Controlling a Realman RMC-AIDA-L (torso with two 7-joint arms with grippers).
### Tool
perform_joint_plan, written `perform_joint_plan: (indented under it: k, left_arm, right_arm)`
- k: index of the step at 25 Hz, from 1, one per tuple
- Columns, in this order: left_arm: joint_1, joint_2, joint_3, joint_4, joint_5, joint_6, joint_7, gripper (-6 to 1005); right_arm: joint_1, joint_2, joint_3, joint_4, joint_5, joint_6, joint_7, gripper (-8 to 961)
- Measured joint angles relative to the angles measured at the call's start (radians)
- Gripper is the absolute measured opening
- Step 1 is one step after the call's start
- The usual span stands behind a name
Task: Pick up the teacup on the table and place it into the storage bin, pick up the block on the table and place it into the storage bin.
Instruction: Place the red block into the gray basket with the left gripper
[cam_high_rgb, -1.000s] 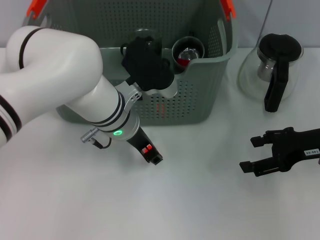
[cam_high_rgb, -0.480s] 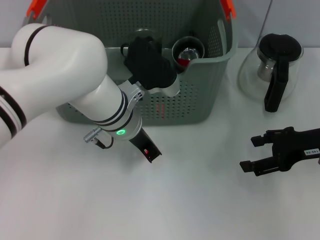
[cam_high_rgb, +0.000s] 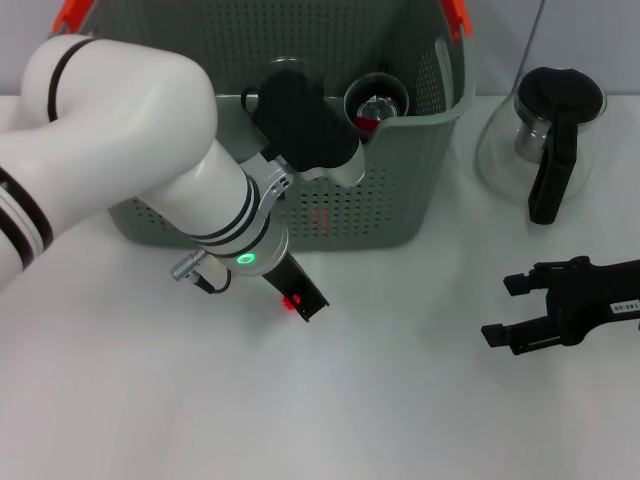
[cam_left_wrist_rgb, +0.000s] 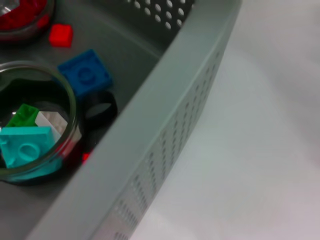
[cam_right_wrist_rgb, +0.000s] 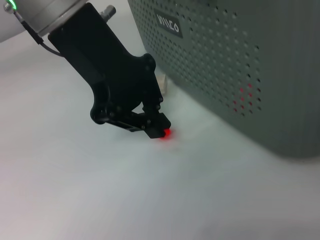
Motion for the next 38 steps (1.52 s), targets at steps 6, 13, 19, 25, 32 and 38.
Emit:
perform_joint_plan:
  k: [6,13,19,25,32,38]
  left_arm:
    - [-0.008,0.004,-0.005,0.009,0.006,0.029,-0.001,81]
    - [-0.004,0.007,-0.016,0.028,0.025,0.050,-0.022,141]
    - [-0.006,0.002,-0.007,0.016,0.064,0.031,-0.040,282]
    - [-0.008,0.003,-0.006,-0.006,0.074,0.015,-0.040,413]
    - [-0.016,0.001,-0.002,-0.038,0.072,-0.009,-0.034,500]
    - [-0.022,0.000,0.014,-0.061,0.067,-0.024,-0.035,464]
  right_arm:
    - [-0.005,0.000,0.000,0.000,-0.001,0.001,-0.001,946]
    - [-0.004,0.000,0.000,0.001,-0.003,0.002,-0.002,946]
    - [0.000,0.002,0.000,0.001,-0.013,0.004,-0.004,946]
    - [0.000,0.003,-0.001,0.004,-0.015,0.013,-0.004,947]
    - [0.003,0.003,-0.002,0.013,-0.015,0.019,-0.006,946]
    - [0.005,0.003,-0.002,0.014,-0.015,0.025,-0.006,947]
